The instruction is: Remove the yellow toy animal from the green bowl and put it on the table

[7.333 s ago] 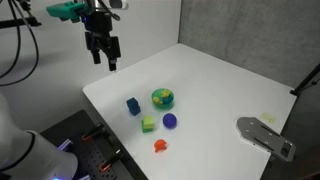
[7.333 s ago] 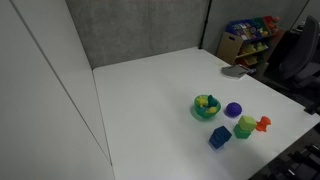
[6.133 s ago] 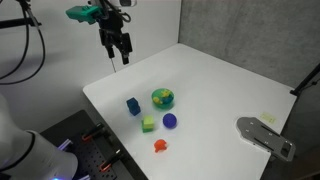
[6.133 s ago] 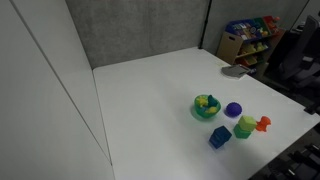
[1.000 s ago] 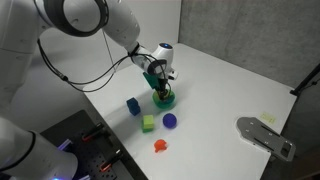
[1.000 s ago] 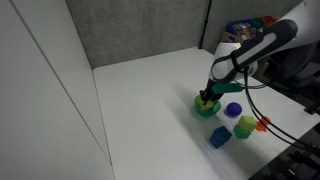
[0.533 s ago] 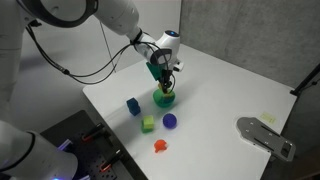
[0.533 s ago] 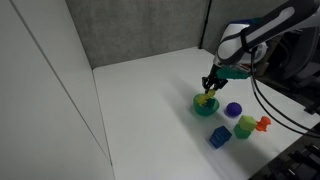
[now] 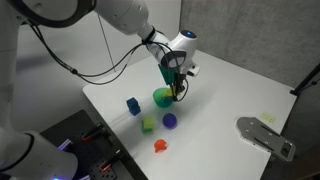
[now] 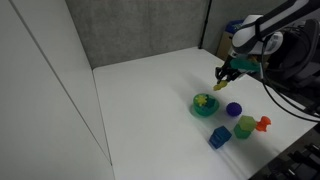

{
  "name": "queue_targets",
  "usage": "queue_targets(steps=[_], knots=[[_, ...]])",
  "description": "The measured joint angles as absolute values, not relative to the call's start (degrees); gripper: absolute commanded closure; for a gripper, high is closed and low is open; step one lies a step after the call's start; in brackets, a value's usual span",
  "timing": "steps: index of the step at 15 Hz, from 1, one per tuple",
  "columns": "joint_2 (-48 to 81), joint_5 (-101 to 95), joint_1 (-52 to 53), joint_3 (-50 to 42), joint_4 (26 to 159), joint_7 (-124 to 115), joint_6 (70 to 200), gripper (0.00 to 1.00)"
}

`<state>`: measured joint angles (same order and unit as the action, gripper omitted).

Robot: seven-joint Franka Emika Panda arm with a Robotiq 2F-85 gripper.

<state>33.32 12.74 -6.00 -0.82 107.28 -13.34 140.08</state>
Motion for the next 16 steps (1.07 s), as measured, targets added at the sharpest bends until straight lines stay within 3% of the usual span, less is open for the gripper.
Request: queue_targets(steps=[16], knots=[[45.3, 19.2, -16.2, -0.9, 101.1, -3.7, 138.3, 0.87]])
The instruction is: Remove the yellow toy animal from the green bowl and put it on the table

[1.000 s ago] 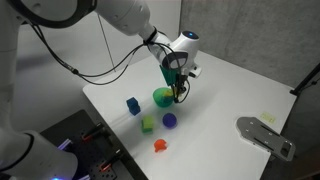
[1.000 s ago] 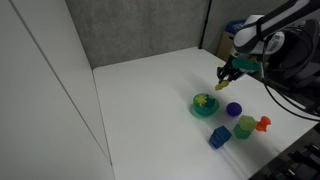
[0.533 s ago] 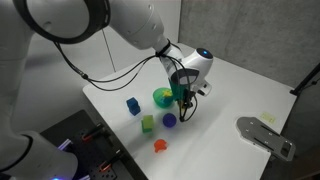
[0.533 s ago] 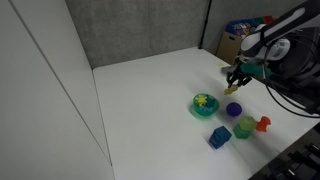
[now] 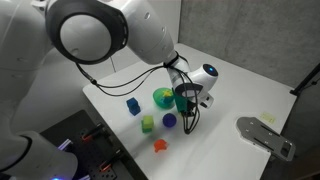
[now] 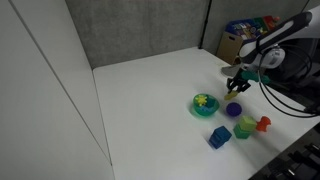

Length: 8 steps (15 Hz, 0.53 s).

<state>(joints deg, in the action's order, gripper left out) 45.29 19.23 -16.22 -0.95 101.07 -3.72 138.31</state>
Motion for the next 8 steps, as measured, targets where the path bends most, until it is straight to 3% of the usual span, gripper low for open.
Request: queue_targets(steps=[4, 5, 7, 8], knots=[[47.6, 21.4, -18.0, 0.5, 98.9, -0.9, 136.3, 0.85], [48.0, 21.6, -18.3, 0.7, 98.5, -0.5, 135.8, 0.38], [48.8, 22.0, -18.7, 1.0, 97.7, 0.2, 134.7, 0.37], [49.0, 22.0, -18.8, 1.1, 97.3, 0.4, 134.3, 0.32]])
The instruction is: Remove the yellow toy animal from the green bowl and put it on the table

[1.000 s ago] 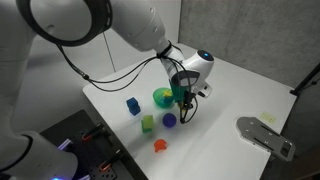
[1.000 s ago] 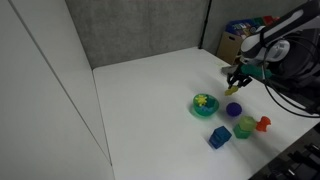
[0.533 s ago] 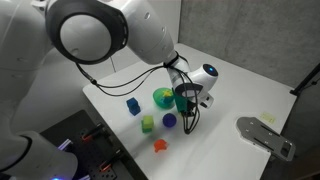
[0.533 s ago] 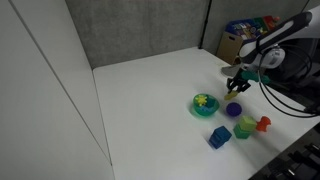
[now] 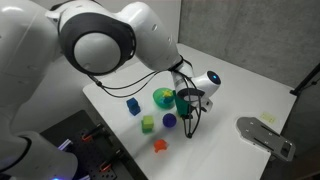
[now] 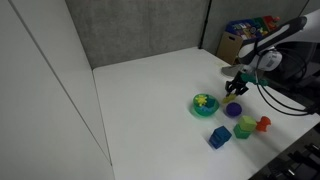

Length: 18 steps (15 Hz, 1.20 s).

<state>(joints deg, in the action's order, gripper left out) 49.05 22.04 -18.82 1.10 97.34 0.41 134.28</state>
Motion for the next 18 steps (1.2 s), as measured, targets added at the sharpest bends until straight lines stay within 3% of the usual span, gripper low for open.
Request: queue_targets(steps=[4, 18], knots=[[49.3, 22.0, -18.9, 1.1, 96.6, 0.6, 133.3, 0.01], [37.5, 14.8, -10.2, -0.8, 103.9, 0.8, 133.3, 0.0]])
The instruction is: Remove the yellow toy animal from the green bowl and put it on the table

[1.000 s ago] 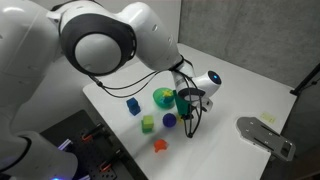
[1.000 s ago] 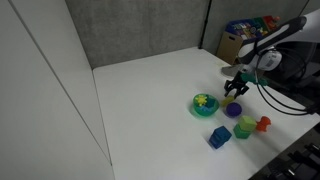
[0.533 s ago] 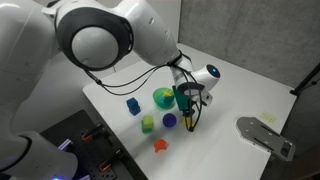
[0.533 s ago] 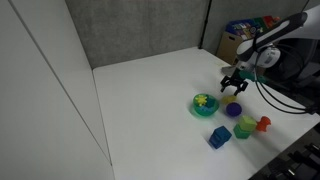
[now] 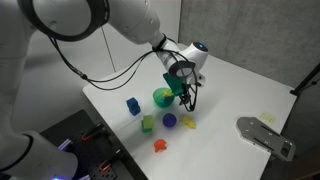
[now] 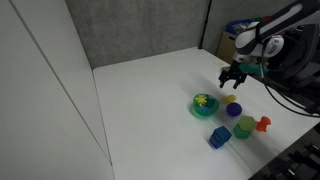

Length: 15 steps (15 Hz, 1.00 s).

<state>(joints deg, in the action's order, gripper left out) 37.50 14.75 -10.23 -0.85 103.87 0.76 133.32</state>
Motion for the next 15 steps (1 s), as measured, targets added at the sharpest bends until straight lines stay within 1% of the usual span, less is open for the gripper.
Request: queue_targets(steps=[9, 12, 15], knots=[[17.7, 0.2, -1.9, -4.6, 117.7, -7.2, 132.5, 0.0], [11.4, -3.2, 0.4, -4.4, 119.5, -10.9, 128.2, 0.0], [5.9, -4.1, 1.7, -3.3, 119.5, -12.1, 120.9, 0.0]])
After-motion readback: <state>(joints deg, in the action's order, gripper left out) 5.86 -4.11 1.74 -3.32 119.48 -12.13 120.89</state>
